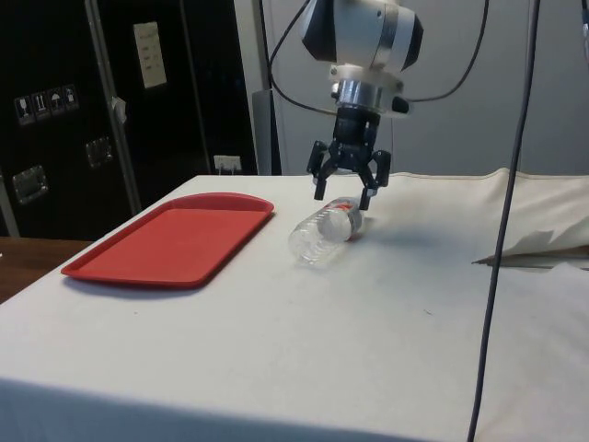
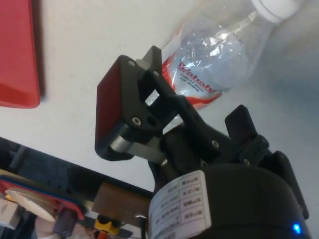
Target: Place the bottle upright on the tray.
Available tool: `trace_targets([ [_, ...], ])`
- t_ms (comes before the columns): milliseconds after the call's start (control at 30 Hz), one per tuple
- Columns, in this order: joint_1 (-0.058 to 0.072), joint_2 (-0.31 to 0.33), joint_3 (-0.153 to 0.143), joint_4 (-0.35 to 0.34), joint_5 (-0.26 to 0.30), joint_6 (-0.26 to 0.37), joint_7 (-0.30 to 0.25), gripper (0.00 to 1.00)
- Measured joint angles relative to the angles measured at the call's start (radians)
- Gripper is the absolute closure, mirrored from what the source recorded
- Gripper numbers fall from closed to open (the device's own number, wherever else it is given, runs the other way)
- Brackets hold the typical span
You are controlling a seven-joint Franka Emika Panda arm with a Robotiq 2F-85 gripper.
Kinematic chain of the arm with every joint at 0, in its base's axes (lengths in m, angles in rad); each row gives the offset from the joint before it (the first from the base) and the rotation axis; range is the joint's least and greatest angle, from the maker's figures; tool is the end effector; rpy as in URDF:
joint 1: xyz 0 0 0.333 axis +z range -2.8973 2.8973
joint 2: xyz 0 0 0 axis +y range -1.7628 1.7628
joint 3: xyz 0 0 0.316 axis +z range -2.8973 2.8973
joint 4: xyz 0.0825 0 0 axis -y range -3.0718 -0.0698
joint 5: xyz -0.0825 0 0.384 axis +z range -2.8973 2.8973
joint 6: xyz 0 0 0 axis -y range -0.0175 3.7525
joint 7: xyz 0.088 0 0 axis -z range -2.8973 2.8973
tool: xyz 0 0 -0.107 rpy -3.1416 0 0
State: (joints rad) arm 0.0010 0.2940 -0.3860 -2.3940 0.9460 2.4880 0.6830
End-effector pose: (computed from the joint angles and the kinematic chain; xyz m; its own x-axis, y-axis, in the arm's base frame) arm 0.4397 -0.1915 0.1904 -0.2565 -0.8838 -0.3912 -0.9485 0.3080 -0.0740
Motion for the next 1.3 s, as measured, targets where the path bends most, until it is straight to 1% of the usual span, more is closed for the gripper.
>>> trace_targets([
  [167,-0.002,0.022,-0.019,0.012,0.038,-0.042,-0.043,0.0],
  [200,-0.002,0.022,-0.019,0.012,0.038,-0.042,-0.043,0.0],
  [267,-0.003,0.035,-0.028,0.016,0.053,-0.059,-0.063,0.0],
  [300,-0.003,0.046,-0.037,0.023,0.063,-0.076,-0.078,0.0],
  [333,-0.003,0.052,-0.039,0.026,0.068,-0.083,-0.083,0.0],
  [533,-0.003,0.068,-0.042,0.036,0.073,-0.095,-0.088,0.0],
  [667,-0.003,0.068,-0.044,0.036,0.074,-0.106,-0.088,0.0],
  [800,-0.005,0.074,-0.046,0.037,0.085,-0.117,-0.093,0.0],
  [867,-0.007,0.086,-0.05,0.043,0.108,-0.137,-0.113,0.0],
  [1067,-0.01,0.116,-0.072,0.068,0.154,-0.208,-0.156,0.0],
  [1133,-0.01,0.12,-0.074,0.07,0.16,-0.215,-0.161,0.0],
  [1200,-0.011,0.129,-0.08,0.076,0.171,-0.232,-0.172,0.0],
  [1233,-0.013,0.139,-0.086,0.085,0.18,-0.251,-0.18,0.0],
  [1300,-0.013,0.145,-0.089,0.09,0.186,-0.26,-0.185,0.0],
])
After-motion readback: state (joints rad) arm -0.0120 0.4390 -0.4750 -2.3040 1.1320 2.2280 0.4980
